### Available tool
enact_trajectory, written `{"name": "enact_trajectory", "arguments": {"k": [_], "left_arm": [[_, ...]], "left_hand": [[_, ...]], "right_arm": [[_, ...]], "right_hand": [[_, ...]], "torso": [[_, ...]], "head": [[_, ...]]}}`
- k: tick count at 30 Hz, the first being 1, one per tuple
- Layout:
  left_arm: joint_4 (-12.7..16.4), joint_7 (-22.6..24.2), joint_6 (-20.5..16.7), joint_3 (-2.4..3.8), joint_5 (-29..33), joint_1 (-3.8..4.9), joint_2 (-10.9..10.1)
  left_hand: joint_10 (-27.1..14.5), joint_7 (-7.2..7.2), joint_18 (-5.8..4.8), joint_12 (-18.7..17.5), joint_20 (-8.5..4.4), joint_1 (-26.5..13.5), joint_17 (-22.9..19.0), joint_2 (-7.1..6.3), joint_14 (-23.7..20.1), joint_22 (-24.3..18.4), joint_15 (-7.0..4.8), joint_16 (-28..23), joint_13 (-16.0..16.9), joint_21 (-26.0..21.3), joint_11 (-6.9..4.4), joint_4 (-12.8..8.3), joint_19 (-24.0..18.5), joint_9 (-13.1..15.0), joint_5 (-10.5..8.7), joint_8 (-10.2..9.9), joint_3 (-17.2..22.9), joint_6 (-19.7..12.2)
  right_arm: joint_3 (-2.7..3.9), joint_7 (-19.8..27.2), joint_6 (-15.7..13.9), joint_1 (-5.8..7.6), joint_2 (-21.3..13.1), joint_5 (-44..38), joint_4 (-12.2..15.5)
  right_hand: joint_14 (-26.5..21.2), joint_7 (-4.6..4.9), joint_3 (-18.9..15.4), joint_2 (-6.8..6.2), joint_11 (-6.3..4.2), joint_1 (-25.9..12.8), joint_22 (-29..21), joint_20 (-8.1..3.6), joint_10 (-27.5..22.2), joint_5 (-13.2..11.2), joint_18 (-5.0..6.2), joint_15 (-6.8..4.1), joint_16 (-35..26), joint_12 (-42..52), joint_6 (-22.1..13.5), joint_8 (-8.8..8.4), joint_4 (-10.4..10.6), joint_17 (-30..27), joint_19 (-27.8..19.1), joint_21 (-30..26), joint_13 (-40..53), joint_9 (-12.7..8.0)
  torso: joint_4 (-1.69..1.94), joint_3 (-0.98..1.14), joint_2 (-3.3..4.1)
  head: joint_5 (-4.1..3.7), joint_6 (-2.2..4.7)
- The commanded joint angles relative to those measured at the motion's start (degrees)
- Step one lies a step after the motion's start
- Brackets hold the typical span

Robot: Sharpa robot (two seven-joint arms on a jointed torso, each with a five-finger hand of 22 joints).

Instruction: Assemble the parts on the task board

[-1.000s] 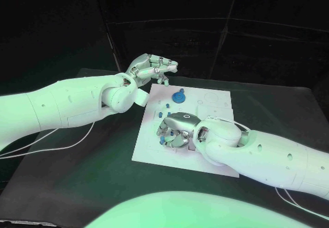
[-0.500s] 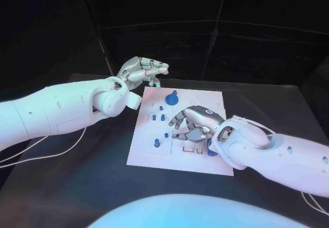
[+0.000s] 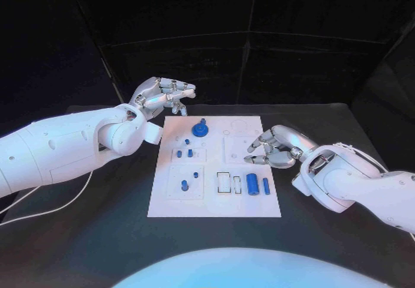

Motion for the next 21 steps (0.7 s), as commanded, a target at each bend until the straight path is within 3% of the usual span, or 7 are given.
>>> {"name": "enact_trajectory", "arguments": {"k": [1,4,8,13,21], "left_arm": [[0.2,0.2,0.6,-0.08,1.0,0.06,-0.2],[0.2,0.1,0.7,-0.21,2.1,0.05,-0.3],[0.2,0.1,0.7,-0.35,2.8,0.05,-0.3],[0.3,0.1,0.8,-0.44,3.1,0.04,-0.4],[0.4,0.0,0.8,-0.52,3.2,0.03,-0.7]], "left_hand": [[-0.4,0.14,0.80,0.3,0.31,-0.1,-0.1,0.45,-0.4,-0.1,0.09,0.1,0.1,-0.4,0.14,0.1,-0.1,-0.1,0.17,0.3,-0.4,-0.4],[-0.4,0.15,0.80,0.4,0.32,-0.1,-0.2,0.47,-0.4,-0.1,0.09,0.1,0.1,-0.4,0.14,0.1,-0.1,-0.1,0.17,0.3,-0.4,-0.4],[-0.4,0.15,0.80,0.4,0.32,-0.1,-0.2,0.47,-0.4,-0.1,0.09,0.1,0.1,-0.4,0.14,0.1,-0.1,-0.1,0.17,0.3,-0.4,-0.4],[-0.5,0.14,0.80,0.4,0.32,0.0,-0.2,0.48,-0.4,-0.1,0.09,0.1,0.1,-0.4,0.14,0.1,-0.1,-0.1,0.17,0.3,-0.4,-0.4],[-0.5,0.14,0.80,0.4,0.32,0.0,-0.2,0.48,-0.4,-0.1,0.09,0.1,0.1,-0.4,0.14,0.1,-0.1,-0.1,0.17,0.3,-0.4,-0.4]], "right_arm": [[-0.04,-9.3,1.6,-0.51,-0.4,-1.6,0.5],[-0.06,-12.8,2.7,-1.29,-0.7,-3.9,0.6],[-0.07,-15.8,3.9,-3.09,-0.5,-6.3,1.1],[-0.08,-17.7,4.9,-4.45,0.1,-8.1,1.3],[-0.08,-19.5,5.8,-5.29,0.5,-10.3,1.2]], "right_hand": [[3.8,0.08,-2.3,0.05,0.03,-0.9,0.3,0.01,0.3,0.1,-0.68,-0.26,0.6,2.6,-1.1,1.10,1.6,1.6,0.6,0.4,3.5,0.3],[3.8,0.17,-4.3,0.05,0.15,-1.5,0.5,0.11,0.0,-0.3,-0.71,-0.16,0.9,3.3,-2.0,1.99,3.3,2.1,0.7,0.4,4.5,0.5],[3.9,0.17,-7.4,-0.11,0.24,-1.2,0.8,0.19,-0.1,-0.9,-0.75,-0.12,1.2,3.9,-3.0,3.67,6.1,2.8,0.9,0.5,5.8,0.9],[4.0,0.10,-9.6,-0.10,0.17,-0.8,0.8,0.19,0.2,-1.5,-0.75,-0.11,1.6,4.5,-3.6,5.22,8.8,3.5,1.0,0.5,6.9,1.3],[4.3,-0.09,-10.9,-0.19,0.02,-0.8,1.6,0.12,0.5,-2.0,-0.88,-0.20,2.2,4.8,-3.6,6.44,9.7,5.0,1.5,0.8,7.7,1.8]], "torso": [[-0.75,0.17,-0.19],[-0.82,0.23,-0.25],[-0.66,0.09,-0.27],[-0.56,0.17,-0.15],[-0.65,0.08,-0.18]], "head": [[-0.48,-0.12],[-0.54,-0.23],[-0.81,-0.33],[-0.87,-0.38],[-0.96,-0.50]]}}
